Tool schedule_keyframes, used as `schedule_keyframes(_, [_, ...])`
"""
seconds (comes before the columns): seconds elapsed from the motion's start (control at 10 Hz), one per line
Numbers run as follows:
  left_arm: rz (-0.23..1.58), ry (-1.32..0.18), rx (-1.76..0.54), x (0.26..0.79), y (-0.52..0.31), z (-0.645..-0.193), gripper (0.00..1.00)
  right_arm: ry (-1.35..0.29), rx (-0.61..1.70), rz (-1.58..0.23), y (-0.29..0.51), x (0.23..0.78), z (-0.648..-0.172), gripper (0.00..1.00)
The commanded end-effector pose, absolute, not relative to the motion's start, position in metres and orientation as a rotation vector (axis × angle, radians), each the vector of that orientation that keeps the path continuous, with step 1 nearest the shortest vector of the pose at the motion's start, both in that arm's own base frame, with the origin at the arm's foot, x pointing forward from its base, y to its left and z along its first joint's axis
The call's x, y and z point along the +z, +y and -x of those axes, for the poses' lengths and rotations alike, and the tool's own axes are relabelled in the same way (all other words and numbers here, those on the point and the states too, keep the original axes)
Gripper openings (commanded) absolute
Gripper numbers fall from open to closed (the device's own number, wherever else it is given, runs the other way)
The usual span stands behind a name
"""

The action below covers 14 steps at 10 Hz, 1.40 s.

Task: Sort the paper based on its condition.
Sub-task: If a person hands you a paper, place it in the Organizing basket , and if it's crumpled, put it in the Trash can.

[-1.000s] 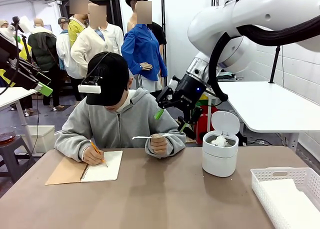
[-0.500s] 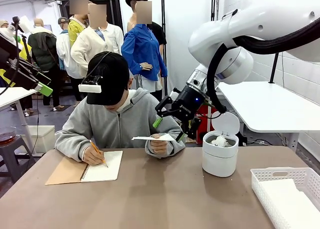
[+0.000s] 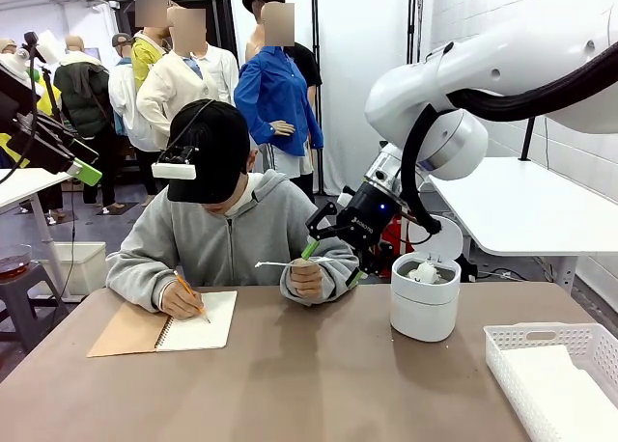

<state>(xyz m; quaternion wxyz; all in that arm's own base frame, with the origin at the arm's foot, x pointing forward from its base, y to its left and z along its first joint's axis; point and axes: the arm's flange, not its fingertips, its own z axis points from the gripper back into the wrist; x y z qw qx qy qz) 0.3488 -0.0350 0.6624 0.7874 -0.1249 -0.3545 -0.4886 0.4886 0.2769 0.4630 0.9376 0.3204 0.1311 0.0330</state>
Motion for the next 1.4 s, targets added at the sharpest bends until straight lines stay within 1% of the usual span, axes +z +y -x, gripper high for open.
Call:
schedule_keyframes(0.0, [0.29, -0.769, -1.061, 0.66, -0.033, -0.348, 1.0, 0.282, -0.012, -0.673, 0.284, 0.453, -0.491, 1.0])
schedule_keyframes(0.2, [0.29, -0.769, -1.061, 0.66, -0.033, -0.348, 1.0, 0.327, -0.131, -0.739, 0.292, 0.437, -0.499, 1.0])
schedule_keyframes(0.3, [0.29, -0.769, -1.061, 0.66, -0.033, -0.348, 1.0, 0.335, -0.135, -0.789, 0.295, 0.433, -0.498, 0.93])
schedule_keyframes(0.4, [0.29, -0.769, -1.061, 0.66, -0.033, -0.348, 1.0, 0.387, -0.178, -0.808, 0.297, 0.429, -0.497, 0.73])
schedule_keyframes(0.5, [0.29, -0.769, -1.061, 0.66, -0.033, -0.348, 1.0, 0.404, -0.211, -0.818, 0.297, 0.426, -0.499, 0.53])
schedule_keyframes(0.7, [0.29, -0.769, -1.061, 0.66, -0.033, -0.348, 1.0, 0.385, -0.242, -0.82, 0.295, 0.427, -0.498, 0.14])
schedule_keyframes(0.8, [0.29, -0.769, -1.061, 0.66, -0.033, -0.348, 1.0, 0.382, -0.247, -0.821, 0.293, 0.428, -0.499, 0.0])
schedule_keyframes(1.3, [0.29, -0.769, -1.061, 0.66, -0.033, -0.348, 1.0, 0.374, -0.246, -0.829, 0.29, 0.434, -0.5, 0.0])
